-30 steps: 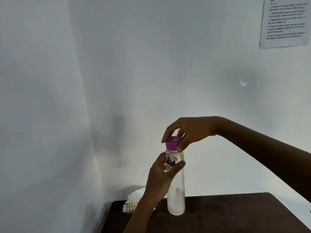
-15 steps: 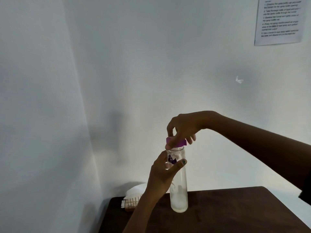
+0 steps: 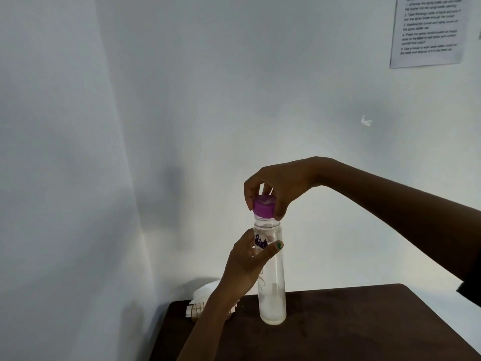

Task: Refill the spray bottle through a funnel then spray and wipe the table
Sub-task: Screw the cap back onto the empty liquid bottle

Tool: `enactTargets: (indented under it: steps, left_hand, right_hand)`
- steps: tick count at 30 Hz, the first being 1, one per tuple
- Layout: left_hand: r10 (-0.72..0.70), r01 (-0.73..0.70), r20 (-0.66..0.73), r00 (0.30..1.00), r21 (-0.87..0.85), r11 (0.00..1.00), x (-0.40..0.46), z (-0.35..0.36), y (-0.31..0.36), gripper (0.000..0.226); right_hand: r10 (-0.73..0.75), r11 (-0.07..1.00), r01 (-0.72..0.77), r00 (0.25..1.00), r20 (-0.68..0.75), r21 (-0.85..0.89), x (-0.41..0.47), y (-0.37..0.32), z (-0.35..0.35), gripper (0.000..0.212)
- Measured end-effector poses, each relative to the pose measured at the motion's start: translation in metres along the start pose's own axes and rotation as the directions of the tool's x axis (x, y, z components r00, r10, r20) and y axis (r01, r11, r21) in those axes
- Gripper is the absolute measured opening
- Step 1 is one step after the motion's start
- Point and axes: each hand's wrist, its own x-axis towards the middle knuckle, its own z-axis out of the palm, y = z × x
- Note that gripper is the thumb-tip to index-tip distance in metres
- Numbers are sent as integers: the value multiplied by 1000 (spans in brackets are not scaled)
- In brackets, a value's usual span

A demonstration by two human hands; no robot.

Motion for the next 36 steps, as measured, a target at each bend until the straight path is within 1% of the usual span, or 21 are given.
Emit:
enactTargets:
  steps: [5,9,13,14,16,18,20,22,23,24,25,26,27,28,29,30,32,33,34,35,36]
  left_hand:
    - [7,-8,-13,1000,-28,1000,-1,1,-2,26]
    - [27,-28,-21,999,-34,999,-1,1,-5,37]
    - [25,-26,-40,999,-40,999,-2,2,-6,37]
    - [26,-27,-46,999,-40,999,-2,3,-6,39]
    - [19,-21,-52,998,-39,999,-2,3,-5,41]
    - [17,-20,-46,999,-45,999,-2,3,-4,37]
    - [20,-22,-36,999,-50,999,-1,4,-4,36]
    - [8,-10,-37,999,-57,998,-1,4,-5,37]
    - [3,-5,-37,999,-64,998,-1,4,-6,38]
    - [-1,-2,-38,999,-66,998,-1,4,-7,41]
    - [-4,2,-38,999,-65,998,-1,5,-8,45]
    - [-8,5,-40,999,-63,998,-2,5,-10,49]
    - [-9,7,-40,999,-62,998,-2,5,-11,51]
    - [-8,6,-38,999,-59,998,-2,5,-12,53]
    - [-4,2,-36,999,-57,998,-2,5,-13,54]
    - [0,-2,-39,999,-57,998,-1,5,-14,56]
    - [-2,-1,-55,998,-66,998,-2,6,-15,62]
    - [-3,-2,-63,998,-74,997,-2,5,-16,63]
    - [3,-8,-65,998,-78,997,-2,5,-16,62]
    - [15,-19,-61,998,-76,997,-2,5,-16,59]
    - [21,-25,-56,998,-71,997,-3,5,-16,56]
  right_hand:
    - [38,999,-38,997,63,-4,2,-2,3,45]
    - [75,997,-74,996,43,-27,4,-1,5,41]
    - [169,985,-169,986,0,-35,6,-1,9,35]
    - [204,977,-205,979,-29,-49,7,-1,11,37]
    - [263,955,-270,962,-75,-118,7,-3,14,50]
    - [313,917,-327,945,-93,-229,8,-6,18,67]
    - [361,860,-384,923,-133,-336,10,-5,21,79]
    - [366,851,-398,917,-157,-343,10,-4,19,82]
    - [341,881,-368,930,-140,-296,10,-4,16,76]
    - [292,928,-308,951,-103,-210,9,-4,12,62]
    - [231,966,-235,972,-47,-103,6,-6,8,43]
    - [173,985,-173,985,14,-16,3,-6,3,27]
    - [138,989,-141,988,67,40,1,-5,1,23]
    - [140,988,-146,985,101,51,0,-4,-1,23]
    - [184,982,-187,975,121,10,0,-2,-1,24]
    - [250,968,-243,959,137,-63,0,-1,-1,30]
    - [393,907,-355,908,149,-226,1,0,-1,52]
    - [420,891,-381,899,127,-247,0,-1,0,59]
    - [403,899,-376,911,88,-225,-1,1,0,60]
    - [355,922,-343,934,40,-179,-1,4,1,54]
    - [281,953,-280,960,-15,-117,0,7,1,43]
